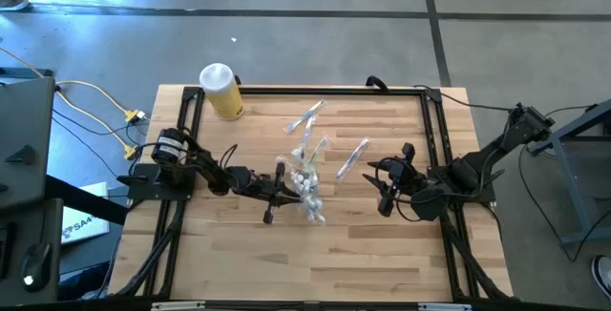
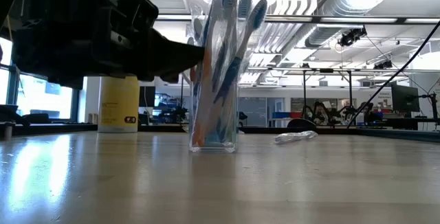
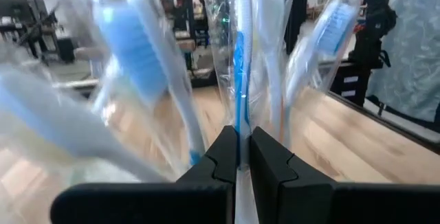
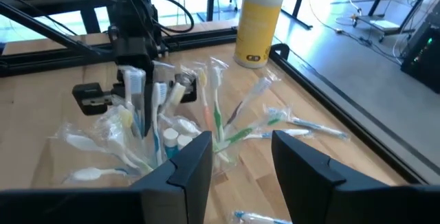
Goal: Pick & Place toothbrushing station
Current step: Put the blue toothbrush into the transparent organizer
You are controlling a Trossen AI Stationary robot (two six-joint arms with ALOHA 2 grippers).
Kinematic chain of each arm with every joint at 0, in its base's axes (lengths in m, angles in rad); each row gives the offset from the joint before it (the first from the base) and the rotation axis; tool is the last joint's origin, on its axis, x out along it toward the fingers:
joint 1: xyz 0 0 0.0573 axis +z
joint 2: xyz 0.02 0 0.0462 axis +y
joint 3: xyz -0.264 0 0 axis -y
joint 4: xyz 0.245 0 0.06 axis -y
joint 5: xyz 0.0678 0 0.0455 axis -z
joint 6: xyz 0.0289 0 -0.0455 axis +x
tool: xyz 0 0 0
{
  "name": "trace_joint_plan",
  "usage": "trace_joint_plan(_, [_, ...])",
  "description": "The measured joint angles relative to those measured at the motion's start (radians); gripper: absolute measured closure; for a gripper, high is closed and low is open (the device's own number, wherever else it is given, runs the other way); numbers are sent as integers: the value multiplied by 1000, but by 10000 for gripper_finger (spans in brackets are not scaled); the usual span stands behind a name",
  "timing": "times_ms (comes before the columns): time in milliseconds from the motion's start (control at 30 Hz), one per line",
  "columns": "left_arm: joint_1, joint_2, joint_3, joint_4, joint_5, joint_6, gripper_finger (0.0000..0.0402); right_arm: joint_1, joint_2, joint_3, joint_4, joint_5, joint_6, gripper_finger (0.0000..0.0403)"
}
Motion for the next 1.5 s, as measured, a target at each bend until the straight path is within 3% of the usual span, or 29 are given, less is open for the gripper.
trace_joint_plan(467, [-78,2,-11,-47,-64,-45,382,-31,0,0,10,-3,-43,259])
trace_joint_plan(900, [-78,1,-11,-109,-72,-130,324,-72,0,0,9,-69,-50,259])
trace_joint_plan(1267, [-79,1,-6,-111,-68,-123,243,-87,0,0,6,-80,-66,259])
trace_joint_plan(1500, [-87,1,-6,-112,-78,-88,247,-87,0,0,4,-81,-86,259])
